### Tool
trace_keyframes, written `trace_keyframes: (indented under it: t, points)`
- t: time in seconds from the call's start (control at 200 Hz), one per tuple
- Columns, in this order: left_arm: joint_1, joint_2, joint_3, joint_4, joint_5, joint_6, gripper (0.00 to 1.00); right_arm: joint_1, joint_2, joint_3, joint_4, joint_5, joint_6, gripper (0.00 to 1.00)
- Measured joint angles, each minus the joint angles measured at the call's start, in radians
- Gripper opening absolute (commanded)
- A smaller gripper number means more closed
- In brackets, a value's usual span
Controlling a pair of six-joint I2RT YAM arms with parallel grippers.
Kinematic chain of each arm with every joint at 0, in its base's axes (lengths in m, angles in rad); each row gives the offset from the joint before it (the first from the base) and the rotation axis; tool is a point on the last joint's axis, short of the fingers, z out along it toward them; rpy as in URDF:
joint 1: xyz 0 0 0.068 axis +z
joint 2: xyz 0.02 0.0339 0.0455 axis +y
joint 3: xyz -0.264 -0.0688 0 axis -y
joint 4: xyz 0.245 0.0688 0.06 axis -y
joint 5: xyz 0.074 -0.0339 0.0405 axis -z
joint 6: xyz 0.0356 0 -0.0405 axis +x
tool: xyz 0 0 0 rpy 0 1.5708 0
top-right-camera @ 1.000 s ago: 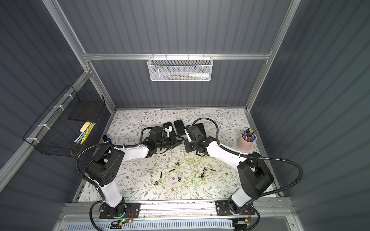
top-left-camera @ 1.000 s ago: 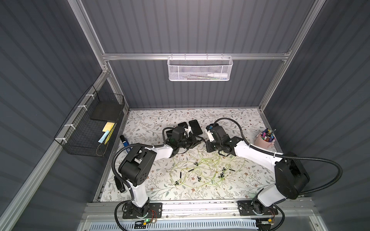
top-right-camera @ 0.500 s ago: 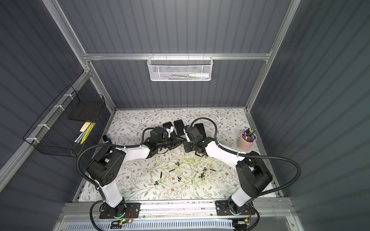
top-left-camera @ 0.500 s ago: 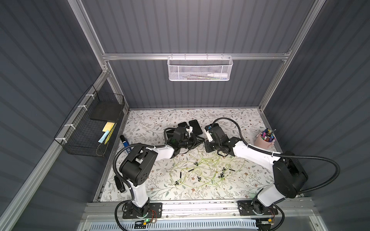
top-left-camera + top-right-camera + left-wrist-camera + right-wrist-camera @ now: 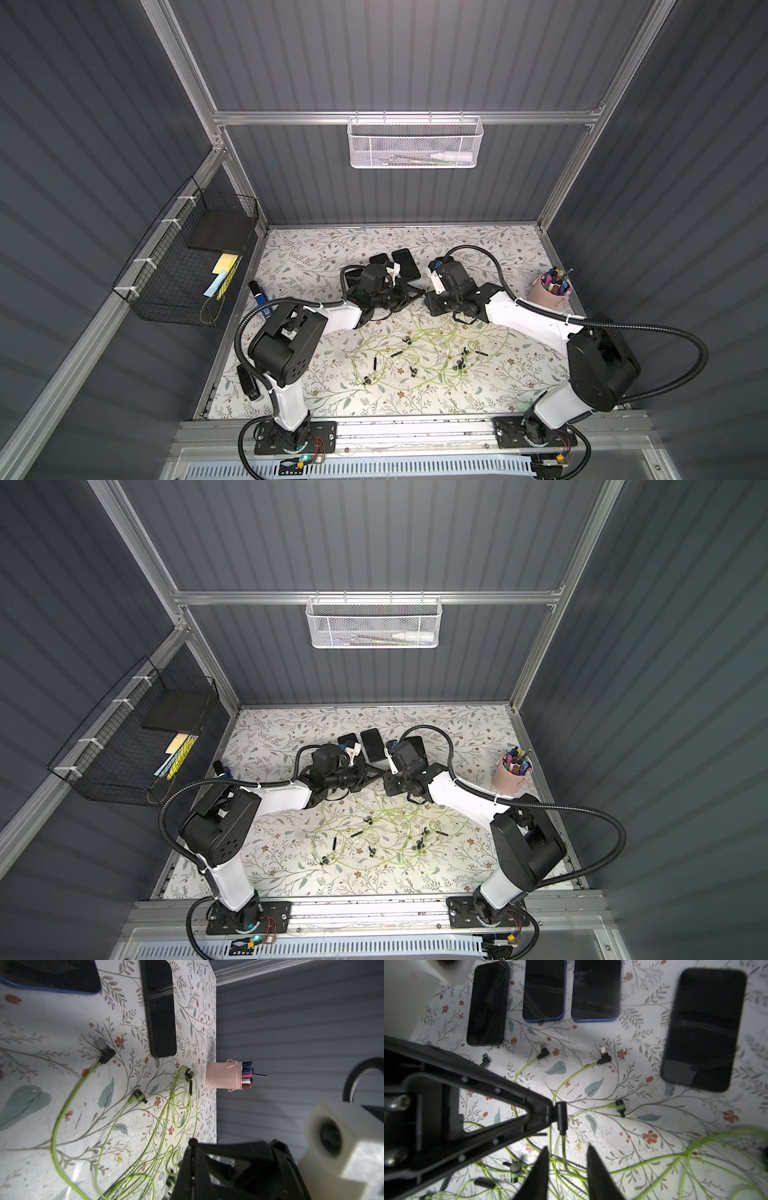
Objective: Plug wired earphones into phones
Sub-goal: Pick up the wired earphone from the center of the board.
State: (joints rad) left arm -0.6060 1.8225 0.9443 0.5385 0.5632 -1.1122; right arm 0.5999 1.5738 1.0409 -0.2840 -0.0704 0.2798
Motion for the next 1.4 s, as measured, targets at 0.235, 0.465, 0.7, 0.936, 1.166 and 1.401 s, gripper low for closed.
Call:
trace_keyframes:
  t: [0.235,0.465,0.7,0.936,1.166,1.401]
  points:
    - [0.061,0.082,0.093,0.002,0.195,0.127,0.00,-0.266,-0.084,-0.031,-0.017,-0.412,0.076,0.46]
    - [0.107,0.156,0.172,0.013,0.397,0.167,0.00,-0.351,-0.074,-0.095,0.113,-0.764,0.206,0.35]
    - [0.103,0.168,0.196,0.127,0.516,0.122,0.00,-0.352,-0.001,-0.110,0.270,-0.916,0.304,0.30]
    - [0.098,0.184,0.196,0.215,0.555,0.063,0.00,-0.356,0.047,-0.113,0.402,-0.974,0.375,0.22]
    - [0.098,0.187,0.196,0.245,0.561,0.041,0.00,-0.357,0.066,-0.120,0.483,-0.998,0.431,0.18]
    - [0.095,0.216,0.199,0.299,0.563,0.000,0.00,-0.362,0.084,-0.137,0.536,-1.003,0.477,0.10]
